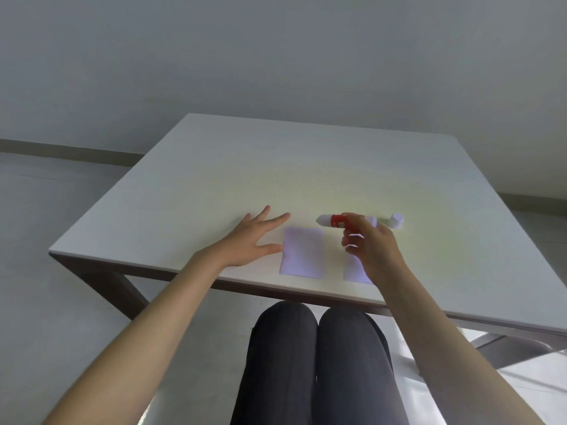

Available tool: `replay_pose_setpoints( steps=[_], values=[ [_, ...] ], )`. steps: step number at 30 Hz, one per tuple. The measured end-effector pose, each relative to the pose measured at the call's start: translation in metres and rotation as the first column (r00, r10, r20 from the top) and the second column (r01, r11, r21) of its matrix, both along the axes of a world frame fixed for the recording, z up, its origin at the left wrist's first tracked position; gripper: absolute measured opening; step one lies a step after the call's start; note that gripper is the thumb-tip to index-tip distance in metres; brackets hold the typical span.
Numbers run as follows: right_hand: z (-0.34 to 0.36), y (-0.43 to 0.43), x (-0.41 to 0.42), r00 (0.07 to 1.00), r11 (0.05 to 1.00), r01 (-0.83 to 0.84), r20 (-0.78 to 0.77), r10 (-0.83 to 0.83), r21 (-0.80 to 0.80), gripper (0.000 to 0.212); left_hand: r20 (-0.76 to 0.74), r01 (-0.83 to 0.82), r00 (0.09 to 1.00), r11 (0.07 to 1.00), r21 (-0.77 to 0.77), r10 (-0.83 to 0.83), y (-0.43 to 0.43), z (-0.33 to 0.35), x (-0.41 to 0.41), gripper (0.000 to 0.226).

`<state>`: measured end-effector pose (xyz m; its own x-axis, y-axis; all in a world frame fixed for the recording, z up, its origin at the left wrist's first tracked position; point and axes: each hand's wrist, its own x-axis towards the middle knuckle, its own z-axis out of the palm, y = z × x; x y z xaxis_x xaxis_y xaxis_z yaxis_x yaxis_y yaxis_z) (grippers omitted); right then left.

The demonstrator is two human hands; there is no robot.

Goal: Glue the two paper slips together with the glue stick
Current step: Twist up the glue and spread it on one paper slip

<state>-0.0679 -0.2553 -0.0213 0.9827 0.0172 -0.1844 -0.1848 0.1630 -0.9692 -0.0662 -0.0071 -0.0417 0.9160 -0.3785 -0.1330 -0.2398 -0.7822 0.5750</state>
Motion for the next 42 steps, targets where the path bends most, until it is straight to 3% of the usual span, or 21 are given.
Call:
replay_pose_setpoints(
  steps=[4, 7, 10, 14, 18, 21, 23, 27, 32, 37, 40, 42],
  values=[
    [-0.007, 0.02, 0.005, 0.983, 0.936, 0.051, 0.184, 0.015, -0.348, 0.002, 0.044, 0.042, 0.998, 0.998, 0.045, -0.044, -0.007, -0.009, 0.004, 0.084],
    [-0.015, 0.028, 0.009, 0.956, 0.828, 0.073, 0.277, 0.102, -0.556, 0.01, 0.011, 0.03, 0.999, 0.999, 0.012, -0.03, -0.006, -0.014, 0.005, 0.101],
    [-0.021, 0.034, 0.007, 0.93, 0.738, 0.068, 0.31, 0.196, -0.671, 0.022, -0.029, 0.0, 1.0, 1.0, -0.007, 0.0, -0.006, -0.013, 0.008, 0.11],
    [-0.024, 0.04, -0.013, 0.819, 0.604, 0.092, 0.405, 0.406, -0.792, 0.02, -0.007, 0.035, 0.999, 0.999, 0.023, -0.035, -0.005, -0.012, 0.01, 0.111],
    [-0.021, 0.033, -0.017, 0.782, 0.563, -0.027, 0.333, 0.527, -0.826, 0.022, 0.016, 0.086, 0.996, 0.993, 0.083, -0.088, -0.005, -0.011, 0.008, 0.102],
    [-0.015, 0.023, -0.001, 0.879, 0.641, 0.075, 0.355, 0.32, -0.764, 0.02, 0.039, 0.092, 0.995, 0.991, 0.099, -0.097, -0.003, -0.011, 0.007, 0.097],
    [-0.013, 0.021, -0.005, 0.884, 0.658, 0.132, 0.388, 0.26, -0.742, 0.019, 0.06, 0.089, 0.994, 0.989, 0.117, -0.097, -0.003, -0.013, 0.008, 0.091],
    [-0.017, 0.026, -0.031, 0.787, 0.598, 0.012, 0.377, 0.489, -0.801, 0.016, 0.043, 0.104, 0.993, 0.986, 0.133, -0.111, -0.002, -0.014, 0.011, 0.082],
    [-0.012, 0.012, -0.014, 0.901, 0.683, 0.122, 0.369, 0.228, -0.72, 0.019, 0.058, 0.131, 0.988, 0.975, 0.18, -0.143, 0.0, -0.015, 0.013, 0.077],
    [-0.016, 0.011, -0.034, 0.803, 0.655, -0.068, 0.348, 0.483, -0.753, 0.017, 0.053, 0.134, 0.988, 0.972, 0.192, -0.146, -0.001, -0.015, 0.013, 0.078],
    [-0.013, -0.003, -0.023, 0.892, 0.707, 0.05, 0.35, 0.286, -0.705, 0.02, 0.047, 0.136, 0.988, 0.972, 0.194, -0.147, -0.001, -0.015, 0.013, 0.077],
    [-0.012, -0.005, -0.027, 0.882, 0.693, 0.11, 0.392, 0.263, -0.713, 0.019, 0.043, 0.137, 0.988, 0.971, 0.197, -0.148, 0.0, -0.014, 0.014, 0.076]
  ],
)
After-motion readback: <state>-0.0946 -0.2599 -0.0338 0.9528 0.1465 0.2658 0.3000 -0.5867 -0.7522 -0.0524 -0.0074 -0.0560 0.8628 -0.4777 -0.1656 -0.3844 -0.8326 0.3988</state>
